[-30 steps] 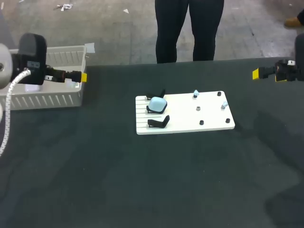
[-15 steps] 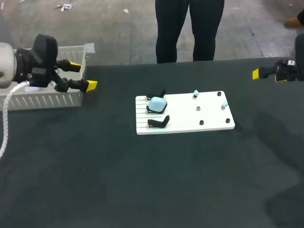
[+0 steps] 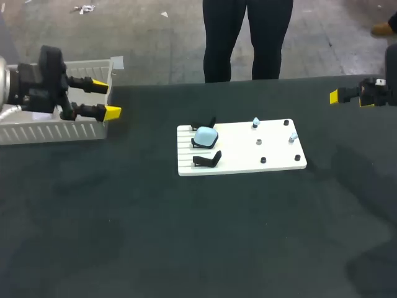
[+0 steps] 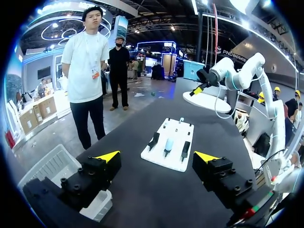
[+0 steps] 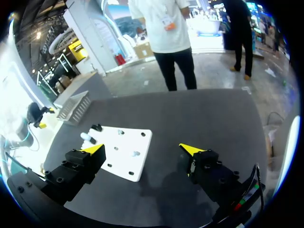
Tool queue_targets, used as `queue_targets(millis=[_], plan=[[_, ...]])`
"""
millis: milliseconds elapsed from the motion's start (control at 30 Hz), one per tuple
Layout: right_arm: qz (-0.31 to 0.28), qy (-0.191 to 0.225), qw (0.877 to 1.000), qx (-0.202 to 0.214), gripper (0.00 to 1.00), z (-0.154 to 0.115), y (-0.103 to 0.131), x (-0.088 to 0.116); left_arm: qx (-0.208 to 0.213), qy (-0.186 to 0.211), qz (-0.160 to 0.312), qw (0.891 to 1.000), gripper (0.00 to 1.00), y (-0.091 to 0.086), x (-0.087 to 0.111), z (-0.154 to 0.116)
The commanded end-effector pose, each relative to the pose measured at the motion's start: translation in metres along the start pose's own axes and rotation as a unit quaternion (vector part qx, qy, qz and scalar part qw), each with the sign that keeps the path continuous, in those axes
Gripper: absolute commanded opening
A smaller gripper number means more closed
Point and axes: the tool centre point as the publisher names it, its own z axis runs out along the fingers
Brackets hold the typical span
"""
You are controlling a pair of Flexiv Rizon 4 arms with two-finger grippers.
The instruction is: Pick up each earbud case from the left stands, insert the matching earbuds, close the lid, and place the case in the box.
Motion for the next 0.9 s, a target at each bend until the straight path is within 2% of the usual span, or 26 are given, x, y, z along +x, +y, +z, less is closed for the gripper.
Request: queue_targets(millis=[33, 200, 500, 900], plan=[[0.000, 0.000, 1.000, -0.001, 1.00, 0.000, -0.001, 0.000, 0.010, -0.038, 0.015, 0.999, 1.00, -0.001, 0.008, 0.029], [0.000, 0.000, 1.000, -0.001, 1.00, 0.000, -0.001, 0.000, 0.026, -0.018, 0.034, 0.999, 1.00, -0.012, 0.004, 0.054], [0.000, 0.000, 1.000, -0.001, 1.00, 0.000, -0.001, 0.000, 0.084, 0.001, 0.066, 0.994, 1.00, -0.027, 0.006, 0.093], [0.000, 0.000, 1.000, -0.001, 1.00, 0.000, -0.001, 0.000, 0.077, 0.006, 0.054, 0.996, 1.00, -0.036, 0.021, 0.108]])
